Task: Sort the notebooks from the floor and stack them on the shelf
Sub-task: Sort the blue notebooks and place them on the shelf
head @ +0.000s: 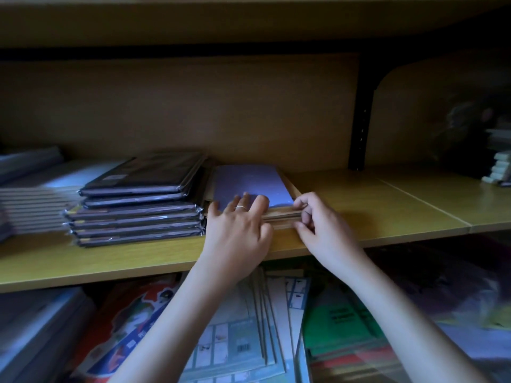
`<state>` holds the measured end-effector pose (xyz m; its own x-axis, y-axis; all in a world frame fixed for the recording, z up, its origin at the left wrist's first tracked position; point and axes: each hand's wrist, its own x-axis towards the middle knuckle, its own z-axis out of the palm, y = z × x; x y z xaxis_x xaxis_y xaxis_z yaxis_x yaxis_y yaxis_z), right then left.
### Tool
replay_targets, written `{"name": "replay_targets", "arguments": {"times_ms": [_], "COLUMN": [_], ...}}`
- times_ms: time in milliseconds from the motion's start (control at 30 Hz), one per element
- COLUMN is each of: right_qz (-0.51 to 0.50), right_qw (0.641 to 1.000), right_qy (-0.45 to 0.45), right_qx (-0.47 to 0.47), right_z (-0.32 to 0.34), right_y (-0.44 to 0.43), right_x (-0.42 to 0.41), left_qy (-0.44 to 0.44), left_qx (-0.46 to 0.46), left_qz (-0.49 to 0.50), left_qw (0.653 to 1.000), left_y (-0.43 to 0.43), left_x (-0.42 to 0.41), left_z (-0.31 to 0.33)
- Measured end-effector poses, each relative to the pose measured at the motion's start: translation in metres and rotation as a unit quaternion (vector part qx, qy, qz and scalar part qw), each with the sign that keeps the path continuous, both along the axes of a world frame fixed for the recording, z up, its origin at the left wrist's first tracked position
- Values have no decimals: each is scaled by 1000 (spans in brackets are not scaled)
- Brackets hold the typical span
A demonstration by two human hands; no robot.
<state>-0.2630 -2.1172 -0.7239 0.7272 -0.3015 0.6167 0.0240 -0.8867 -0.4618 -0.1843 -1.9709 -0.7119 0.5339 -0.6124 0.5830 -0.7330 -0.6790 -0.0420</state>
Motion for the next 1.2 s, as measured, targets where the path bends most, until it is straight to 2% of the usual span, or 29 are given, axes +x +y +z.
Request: {"name": "replay_targets", "arguments": {"times_ms": [167, 333, 600, 767, 900, 967, 1033, 1133, 1200], "right_qz": [6, 10, 8, -4, -14, -5, 8, 54, 49], "right_qw": [1000, 1000, 1000, 1000, 1000, 1000, 1000, 996, 992], "right_qy": [-1, 6, 8, 21, 17, 12, 10, -51, -108], "right_qx": [6, 9, 10, 2, -12, -13, 1, 52, 39], "right_z": [-1, -1, 0, 0, -1, -2, -3, -11, -27], "right_y": [0, -1, 1, 2, 2, 3, 5, 13, 17], "right_x": [0, 1, 0, -1, -1, -4, -11, -38, -71], "left_qy": [21, 74, -25, 64, 63, 27, -14, -61, -84], "left_qx": [41, 17, -31, -51, -43, -77, -100, -81, -44], "left_qz": [58, 63, 43, 89, 102, 46, -61, -209, -271], "left_qw": [997, 995, 998, 993, 992, 996, 993, 973, 958], "left_y": [-11, -12, 4, -6, -10, -7, -2, 3, 4], "left_x": [10, 14, -5, 2, -2, -15, -33, -61, -77], "left_z": [0, 5, -11, 7, 5, -4, -17, -43, -64]}}
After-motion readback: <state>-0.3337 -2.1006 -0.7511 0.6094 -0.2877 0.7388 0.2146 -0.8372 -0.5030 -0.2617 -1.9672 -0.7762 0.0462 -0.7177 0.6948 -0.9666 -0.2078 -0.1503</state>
